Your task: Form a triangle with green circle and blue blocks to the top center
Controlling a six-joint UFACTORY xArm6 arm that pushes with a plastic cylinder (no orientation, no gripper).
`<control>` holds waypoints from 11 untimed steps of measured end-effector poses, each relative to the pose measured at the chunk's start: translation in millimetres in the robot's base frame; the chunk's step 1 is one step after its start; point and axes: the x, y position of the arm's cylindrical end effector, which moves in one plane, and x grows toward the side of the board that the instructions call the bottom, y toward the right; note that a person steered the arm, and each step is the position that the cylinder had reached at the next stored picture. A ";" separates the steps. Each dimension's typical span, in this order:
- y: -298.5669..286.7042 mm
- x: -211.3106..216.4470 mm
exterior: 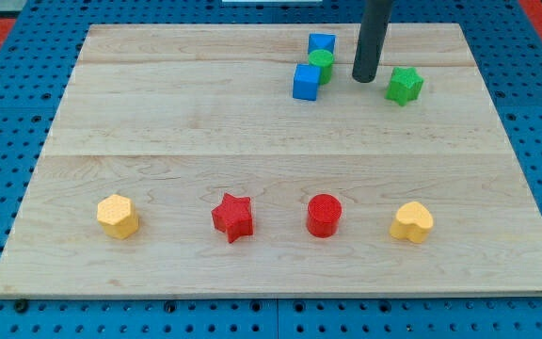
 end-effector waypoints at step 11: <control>-68.1 -78.2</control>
